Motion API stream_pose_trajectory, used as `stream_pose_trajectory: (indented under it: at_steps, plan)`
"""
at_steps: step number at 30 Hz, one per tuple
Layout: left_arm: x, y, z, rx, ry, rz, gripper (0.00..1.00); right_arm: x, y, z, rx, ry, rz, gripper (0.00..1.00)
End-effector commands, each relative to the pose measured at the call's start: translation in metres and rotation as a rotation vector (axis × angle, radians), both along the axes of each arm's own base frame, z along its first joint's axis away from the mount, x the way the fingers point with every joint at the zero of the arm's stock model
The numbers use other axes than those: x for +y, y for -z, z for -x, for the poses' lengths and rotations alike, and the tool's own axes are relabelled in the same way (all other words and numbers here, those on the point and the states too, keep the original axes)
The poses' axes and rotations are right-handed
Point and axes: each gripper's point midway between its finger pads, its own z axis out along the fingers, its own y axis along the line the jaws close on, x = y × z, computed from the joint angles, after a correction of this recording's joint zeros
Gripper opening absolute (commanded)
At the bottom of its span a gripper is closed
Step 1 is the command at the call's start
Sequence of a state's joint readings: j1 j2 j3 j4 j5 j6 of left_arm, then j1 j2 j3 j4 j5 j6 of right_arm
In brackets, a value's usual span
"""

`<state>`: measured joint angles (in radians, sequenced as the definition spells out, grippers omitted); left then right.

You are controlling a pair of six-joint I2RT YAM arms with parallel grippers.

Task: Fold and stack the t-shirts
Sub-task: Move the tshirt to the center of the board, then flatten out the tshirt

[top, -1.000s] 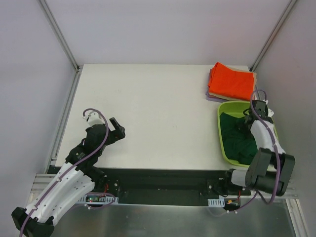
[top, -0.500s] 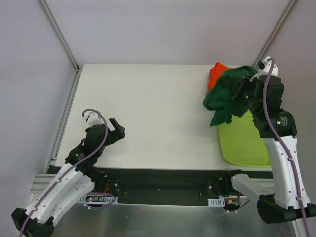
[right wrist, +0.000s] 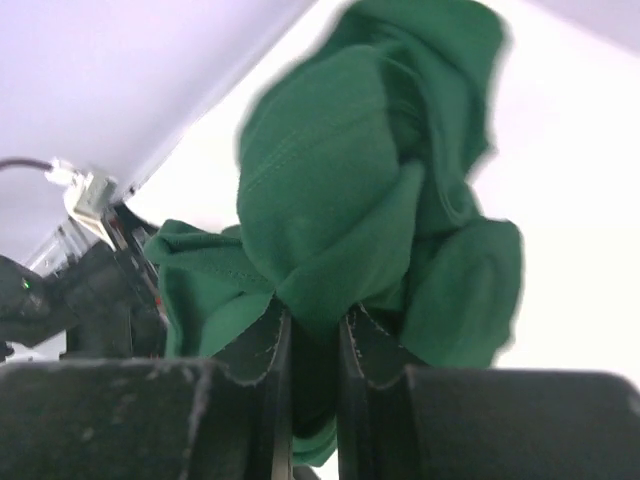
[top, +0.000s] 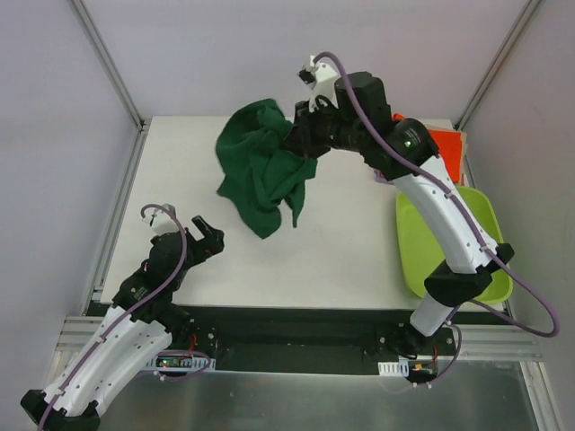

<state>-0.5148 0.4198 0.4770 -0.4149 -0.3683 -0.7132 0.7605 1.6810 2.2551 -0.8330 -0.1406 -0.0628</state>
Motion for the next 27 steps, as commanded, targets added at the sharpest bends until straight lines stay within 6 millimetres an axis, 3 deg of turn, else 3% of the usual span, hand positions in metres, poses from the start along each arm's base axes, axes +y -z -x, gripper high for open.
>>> stream_pose_trajectory:
  at_steps: [1, 3, 5, 8, 10, 12, 14, 17, 21, 27]
  plan:
    - [0.016, 0.003, 0.005, 0.014, -0.081, 0.0, 0.99, -0.011, 0.009, 0.008, 0.054, 0.042, 0.006, 0.06]
    - [0.017, 0.003, 0.007, 0.01, -0.085, 0.009, 0.99, -0.032, 0.06, -0.004, 0.115, 0.159, 0.114, 0.1]
    - [0.017, 0.003, 0.007, 0.007, -0.092, 0.016, 0.99, -0.064, 0.11, -0.016, 0.192, 0.329, 0.201, 0.36]
    - [0.017, 0.005, 0.007, 0.015, -0.099, 0.027, 0.99, -0.112, 0.17, -0.027, 0.307, 0.513, 0.301, 0.58]
    - [0.013, 0.008, 0.007, 0.036, -0.083, 0.027, 0.99, -0.141, 0.19, -0.025, 0.32, 0.59, 0.371, 0.85]
    - [0.006, 0.012, 0.008, 0.067, -0.054, 0.03, 0.99, -0.164, 0.195, -0.018, 0.282, 0.649, 0.429, 0.99]
    - [-0.002, 0.019, 0.01, 0.11, -0.013, 0.032, 0.99, -0.181, 0.207, -0.007, 0.265, 0.685, 0.458, 0.96]
    - [-0.013, 0.035, 0.015, 0.196, 0.043, 0.025, 0.99, -0.191, 0.219, 0.009, 0.247, 0.686, 0.417, 0.96]
    - [-0.03, 0.057, 0.027, 0.306, 0.14, 0.038, 0.99, -0.184, 0.249, 0.036, 0.272, 0.591, 0.331, 0.96]
    - [-0.05, 0.086, 0.043, 0.383, 0.231, 0.119, 0.95, -0.181, 0.279, 0.065, 0.296, 0.507, 0.252, 0.96]
